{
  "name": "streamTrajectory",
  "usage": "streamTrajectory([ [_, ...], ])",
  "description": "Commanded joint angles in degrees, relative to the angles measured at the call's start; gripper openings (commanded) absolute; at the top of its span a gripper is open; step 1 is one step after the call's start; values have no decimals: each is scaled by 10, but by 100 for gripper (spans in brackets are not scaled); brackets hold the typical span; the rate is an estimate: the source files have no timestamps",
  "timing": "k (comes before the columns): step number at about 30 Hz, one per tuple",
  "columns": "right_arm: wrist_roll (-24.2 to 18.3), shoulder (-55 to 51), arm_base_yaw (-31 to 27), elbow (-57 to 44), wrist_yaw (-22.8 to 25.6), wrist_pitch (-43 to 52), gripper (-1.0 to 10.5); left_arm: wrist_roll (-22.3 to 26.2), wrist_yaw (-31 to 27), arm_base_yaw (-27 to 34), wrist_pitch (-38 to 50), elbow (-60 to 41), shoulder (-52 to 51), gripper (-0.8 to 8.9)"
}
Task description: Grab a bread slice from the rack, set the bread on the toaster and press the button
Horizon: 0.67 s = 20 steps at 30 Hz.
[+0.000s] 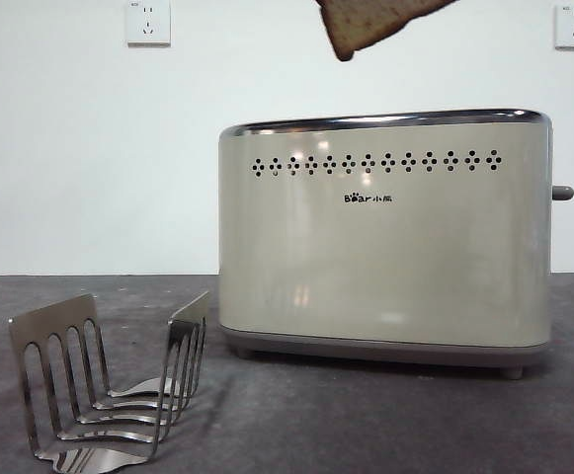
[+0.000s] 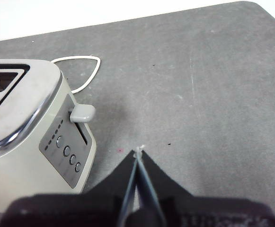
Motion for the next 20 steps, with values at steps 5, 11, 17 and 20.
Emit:
streamTrajectory([
  [5,2,-1,0,3,-8,3,-1,16,2,10,-29,18,45,-10],
  [11,2,-1,0,3,-11,3,-1,16,3,29,-41,18,61,-10],
  [17,2,-1,0,3,-11,3,-1,16,7,43,-37,18,63,-10],
  [20,2,-1,0,3,-11,3,-1,16,10,43,-26,18,63,-10],
])
